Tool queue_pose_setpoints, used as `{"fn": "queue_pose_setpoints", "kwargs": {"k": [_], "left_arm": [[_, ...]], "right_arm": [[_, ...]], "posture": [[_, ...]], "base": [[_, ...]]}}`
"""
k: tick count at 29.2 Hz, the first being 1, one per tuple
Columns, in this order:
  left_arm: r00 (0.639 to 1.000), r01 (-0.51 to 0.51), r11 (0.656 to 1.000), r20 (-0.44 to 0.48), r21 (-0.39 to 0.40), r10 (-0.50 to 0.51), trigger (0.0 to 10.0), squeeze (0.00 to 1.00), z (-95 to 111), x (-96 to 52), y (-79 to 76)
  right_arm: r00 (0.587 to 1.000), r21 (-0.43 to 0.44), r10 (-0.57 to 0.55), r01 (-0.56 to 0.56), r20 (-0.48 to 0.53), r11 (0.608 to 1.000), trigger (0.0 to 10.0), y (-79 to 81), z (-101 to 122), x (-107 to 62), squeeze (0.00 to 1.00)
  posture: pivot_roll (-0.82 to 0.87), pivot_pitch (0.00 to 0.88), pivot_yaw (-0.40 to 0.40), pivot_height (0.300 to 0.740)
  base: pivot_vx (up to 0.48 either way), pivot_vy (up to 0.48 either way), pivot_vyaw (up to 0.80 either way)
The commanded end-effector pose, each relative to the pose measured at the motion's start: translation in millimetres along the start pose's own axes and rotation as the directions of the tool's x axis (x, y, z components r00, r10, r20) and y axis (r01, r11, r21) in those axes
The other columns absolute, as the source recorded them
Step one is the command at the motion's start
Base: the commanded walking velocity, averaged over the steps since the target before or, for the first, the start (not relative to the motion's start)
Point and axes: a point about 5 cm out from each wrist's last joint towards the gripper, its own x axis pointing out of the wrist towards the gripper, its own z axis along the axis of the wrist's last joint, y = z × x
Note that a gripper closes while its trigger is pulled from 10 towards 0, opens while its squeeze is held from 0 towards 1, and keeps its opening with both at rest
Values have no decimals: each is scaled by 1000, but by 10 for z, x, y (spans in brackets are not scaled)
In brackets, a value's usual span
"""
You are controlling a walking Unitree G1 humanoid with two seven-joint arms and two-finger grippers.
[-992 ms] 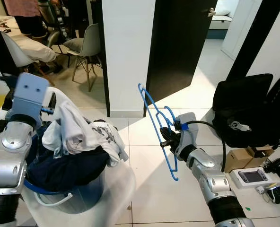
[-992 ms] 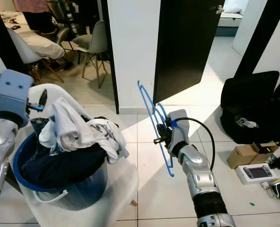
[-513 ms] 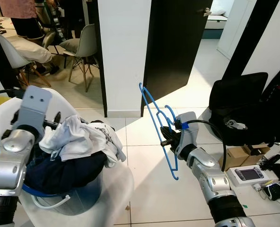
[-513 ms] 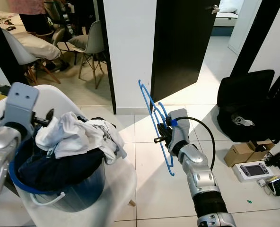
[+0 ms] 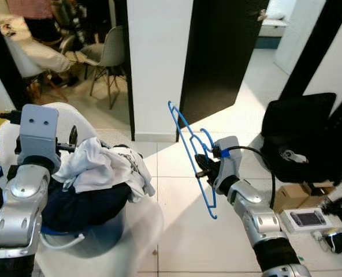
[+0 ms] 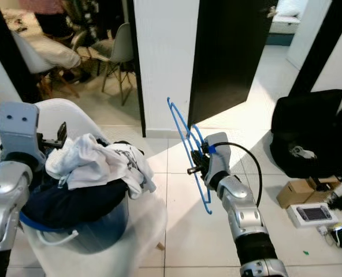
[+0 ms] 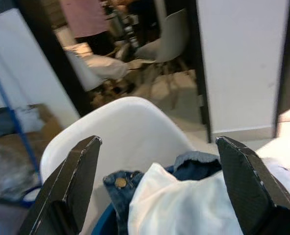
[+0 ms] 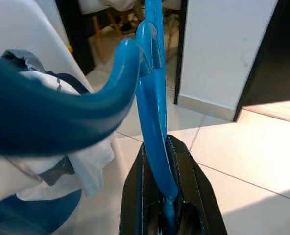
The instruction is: Hang hanger
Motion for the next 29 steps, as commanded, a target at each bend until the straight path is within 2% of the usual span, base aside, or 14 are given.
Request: {"fn": "queue_pose_setpoints", "kwargs": {"k": [1,6,11,15,23,29], "left_arm": [[1000,22,1000,4,8,-22,10000,0,23,-22,-82],[999,34,999,9,-27,-34,10000,0,32,-47,-158],[999,44,997,2,-59,-44,10000,0,16,-115,-258],[999,34,998,8,-61,-33,10000,0,29,-117,-264],[1000,29,997,8,-72,-28,10000,0,44,-121,-286],[997,83,992,13,-92,-82,10000,0,57,-134,-380]], "right_arm": [[1000,13,-12,12,-10,1000,10000,-46,-27,-20,0],[1000,-7,21,-20,10,1000,10000,-15,-6,-25,0],[998,-72,66,-65,5,995,10000,49,-1,-27,0],[998,-62,63,-62,9,996,10000,45,1,-28,0],[1000,-34,23,-23,0,999,10000,-3,-3,-22,0],[1000,-35,24,-24,1,999,10000,-5,-2,-20,0]], "posture": [[6,30,-47,740],[8,30,-45,740],[9,28,-46,740],[9,28,-46,740],[5,36,-42,740],[5,37,-42,740]], "base": [[0,0,0],[0,0,0],[0,-96,794],[0,-480,794],[0,0,0],[0,0,0]]}}
